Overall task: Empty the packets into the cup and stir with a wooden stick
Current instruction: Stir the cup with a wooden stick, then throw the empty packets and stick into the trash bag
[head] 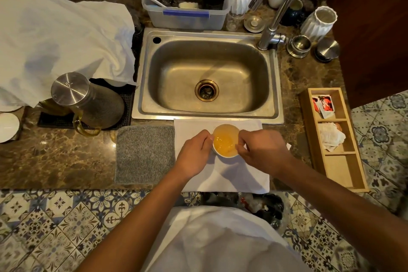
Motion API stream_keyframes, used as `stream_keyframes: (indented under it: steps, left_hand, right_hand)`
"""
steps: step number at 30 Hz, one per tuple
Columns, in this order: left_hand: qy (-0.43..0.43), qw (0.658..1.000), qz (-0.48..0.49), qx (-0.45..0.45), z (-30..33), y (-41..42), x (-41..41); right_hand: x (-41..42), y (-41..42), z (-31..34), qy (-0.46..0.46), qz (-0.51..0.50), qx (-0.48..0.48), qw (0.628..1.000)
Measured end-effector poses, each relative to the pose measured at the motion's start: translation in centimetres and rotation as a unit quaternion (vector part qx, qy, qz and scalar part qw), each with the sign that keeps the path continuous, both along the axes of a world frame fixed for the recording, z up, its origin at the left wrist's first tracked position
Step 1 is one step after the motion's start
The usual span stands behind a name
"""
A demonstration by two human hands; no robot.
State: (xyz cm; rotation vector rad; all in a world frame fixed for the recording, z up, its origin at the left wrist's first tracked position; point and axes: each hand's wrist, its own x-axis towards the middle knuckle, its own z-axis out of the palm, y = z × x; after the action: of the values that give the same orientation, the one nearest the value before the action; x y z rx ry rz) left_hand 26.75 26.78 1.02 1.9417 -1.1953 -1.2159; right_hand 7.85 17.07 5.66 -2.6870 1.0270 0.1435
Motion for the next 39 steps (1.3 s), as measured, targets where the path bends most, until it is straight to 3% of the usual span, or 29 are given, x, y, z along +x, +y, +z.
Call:
stream_keyframes:
  steps: [3, 8, 11, 13, 16, 23, 28, 29, 35, 39]
  left_hand:
    - [-0.008, 1.0, 0.003, 0.004, 0.1, 0.1, -0.1]
    - [-0.016, 1.0, 0.006, 0.004, 0.4, 0.2, -0.3]
    - [-0.01, 1.0, 0.012, 0.003, 0.5, 0.2, -0.2]
    - [0.004, 1.0, 0.024, 0.008, 0.4, 0.3, -0.2]
    - [0.042, 0.998, 0.046, 0.027, 0.7, 0.2, -0.3]
    - [0.019, 0.998, 0.054, 0.028, 0.7, 0.0, -0.4]
    - [0.019, 0.997, 0.063, 0.036, 1.3, -0.1, -0.8]
    - [0.018, 0.997, 0.065, 0.039, 1.4, -0.2, -0.8]
    - [0.014, 0.996, 0.073, 0.048, 1.2, -0.1, -1.0]
    - [0.007, 0.996, 0.074, 0.045, 1.4, 0.0, -1.1]
  right_hand:
    - [-1.5, 0.2, 0.5, -0.071, -0.016, -0.064, 0.995]
    - [-3.5, 0.9, 1.5, -0.119, -0.071, -0.081, 0.987]
    - [-4.6, 1.5, 1.6, -0.124, -0.104, -0.028, 0.986]
    - [-5.6, 2.0, 1.3, -0.146, -0.15, 0.076, 0.975]
    - [-7.5, 2.8, 1.4, -0.205, -0.26, 0.211, 0.92]
    - [-10.8, 6.3, 1.1, -0.281, -0.424, 0.337, 0.792]
    - [-12.4, 7.2, 0.0, -0.371, -0.552, 0.406, 0.627]
    - [-12.7, 7.2, -0.6, -0.382, -0.563, 0.406, 0.61]
    - [-13.0, 6.1, -4.9, -0.352, -0.659, 0.333, 0.575]
    - [-12.4, 5.2, -7.2, -0.303, -0.686, 0.331, 0.572]
